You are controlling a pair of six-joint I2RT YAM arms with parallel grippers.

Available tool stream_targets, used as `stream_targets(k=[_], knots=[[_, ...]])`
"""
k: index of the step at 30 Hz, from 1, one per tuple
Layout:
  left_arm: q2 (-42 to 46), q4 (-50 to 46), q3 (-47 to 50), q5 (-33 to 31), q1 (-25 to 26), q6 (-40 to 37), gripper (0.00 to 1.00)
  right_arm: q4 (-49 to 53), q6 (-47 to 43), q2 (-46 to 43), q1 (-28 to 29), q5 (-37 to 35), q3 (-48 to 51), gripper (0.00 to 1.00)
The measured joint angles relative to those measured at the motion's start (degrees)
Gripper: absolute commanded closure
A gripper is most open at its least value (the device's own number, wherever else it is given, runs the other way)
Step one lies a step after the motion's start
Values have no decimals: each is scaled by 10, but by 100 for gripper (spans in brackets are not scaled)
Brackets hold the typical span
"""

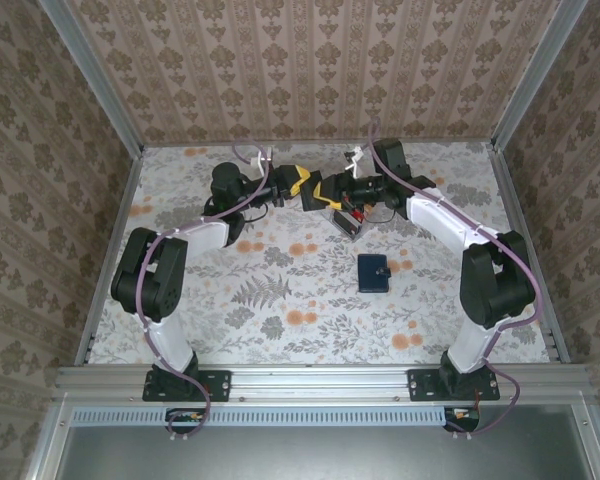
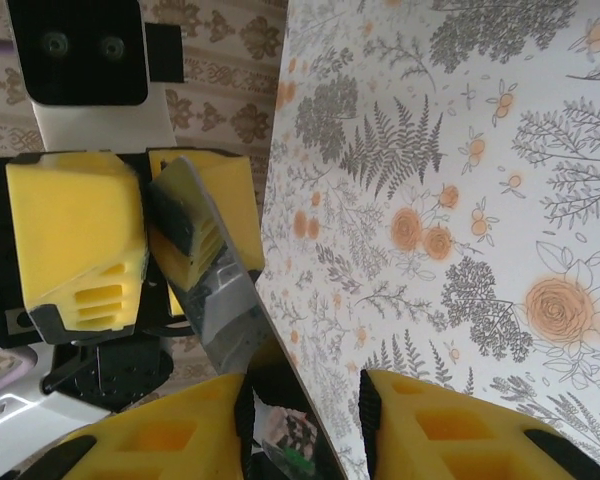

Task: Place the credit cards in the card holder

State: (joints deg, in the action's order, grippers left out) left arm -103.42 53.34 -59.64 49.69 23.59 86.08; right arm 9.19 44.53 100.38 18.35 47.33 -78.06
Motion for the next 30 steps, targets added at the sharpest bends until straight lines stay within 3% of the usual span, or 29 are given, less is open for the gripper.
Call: stream_targets(k=[5,21,30], knots=[[0,0,4,-1,-1,1,83,0,10,0,-1,-6,0,68],[0,-11,19,-14,-4,3,83,-32,50,-16,-14,-32,28,94],[0,-5,31,-17,-12,15,87,-43,66,-20,-23,-49,37,94]])
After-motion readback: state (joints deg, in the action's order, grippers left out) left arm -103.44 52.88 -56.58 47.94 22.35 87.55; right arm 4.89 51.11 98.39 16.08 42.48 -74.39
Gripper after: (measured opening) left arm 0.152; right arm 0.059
